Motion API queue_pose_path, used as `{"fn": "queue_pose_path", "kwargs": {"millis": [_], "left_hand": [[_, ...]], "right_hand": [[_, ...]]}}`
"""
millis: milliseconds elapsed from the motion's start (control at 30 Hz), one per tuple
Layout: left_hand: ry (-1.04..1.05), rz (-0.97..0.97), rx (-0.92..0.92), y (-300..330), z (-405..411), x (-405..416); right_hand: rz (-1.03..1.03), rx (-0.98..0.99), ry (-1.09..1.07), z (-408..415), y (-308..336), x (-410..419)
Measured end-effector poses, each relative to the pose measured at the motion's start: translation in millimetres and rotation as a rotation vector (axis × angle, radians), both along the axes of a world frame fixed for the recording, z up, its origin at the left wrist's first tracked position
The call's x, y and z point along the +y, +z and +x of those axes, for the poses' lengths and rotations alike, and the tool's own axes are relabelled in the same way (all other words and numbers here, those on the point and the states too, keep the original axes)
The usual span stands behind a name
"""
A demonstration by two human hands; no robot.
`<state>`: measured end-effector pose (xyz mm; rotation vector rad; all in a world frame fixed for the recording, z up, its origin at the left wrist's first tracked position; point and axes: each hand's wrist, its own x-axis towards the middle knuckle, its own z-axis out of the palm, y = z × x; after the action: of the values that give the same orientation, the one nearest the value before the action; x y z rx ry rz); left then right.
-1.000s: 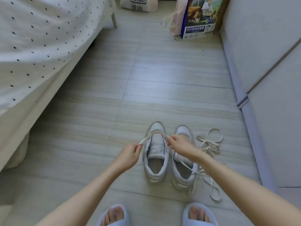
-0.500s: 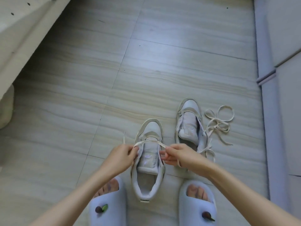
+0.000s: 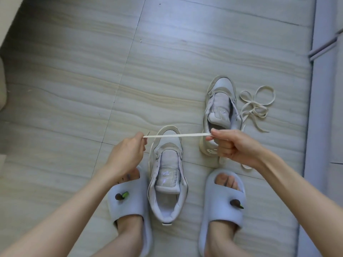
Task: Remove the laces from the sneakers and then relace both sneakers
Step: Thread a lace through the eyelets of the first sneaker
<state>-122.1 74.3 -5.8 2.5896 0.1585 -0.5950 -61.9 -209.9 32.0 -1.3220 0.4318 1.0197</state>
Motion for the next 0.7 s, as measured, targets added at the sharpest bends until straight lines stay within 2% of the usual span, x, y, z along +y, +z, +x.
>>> {"fn": "queue_pose_path", "kwargs": {"millis": [233, 467, 533, 600, 700], "left_hand": [[0.049, 0.191, 0.039, -13, -6, 29], [0.215, 0.133, 0.165, -18, -4, 49], [0.259, 0.076, 0.185, -18, -2, 47], [0.355, -0.083, 0.194, -14, 0, 39], [0.445, -0.317, 0.207, -6, 3, 19]], "right_hand": [[0.148, 0.03, -0.237, 7, 0, -12], [0.172, -0.029, -0.539, 10, -1, -22], [-0.005, -0.107, -0.455, 9, -3, -22], [-0.206, -0.227, -0.274, 5, -3, -18], [-0.311, -0.309, -0.106, 0, 0, -2]]}}
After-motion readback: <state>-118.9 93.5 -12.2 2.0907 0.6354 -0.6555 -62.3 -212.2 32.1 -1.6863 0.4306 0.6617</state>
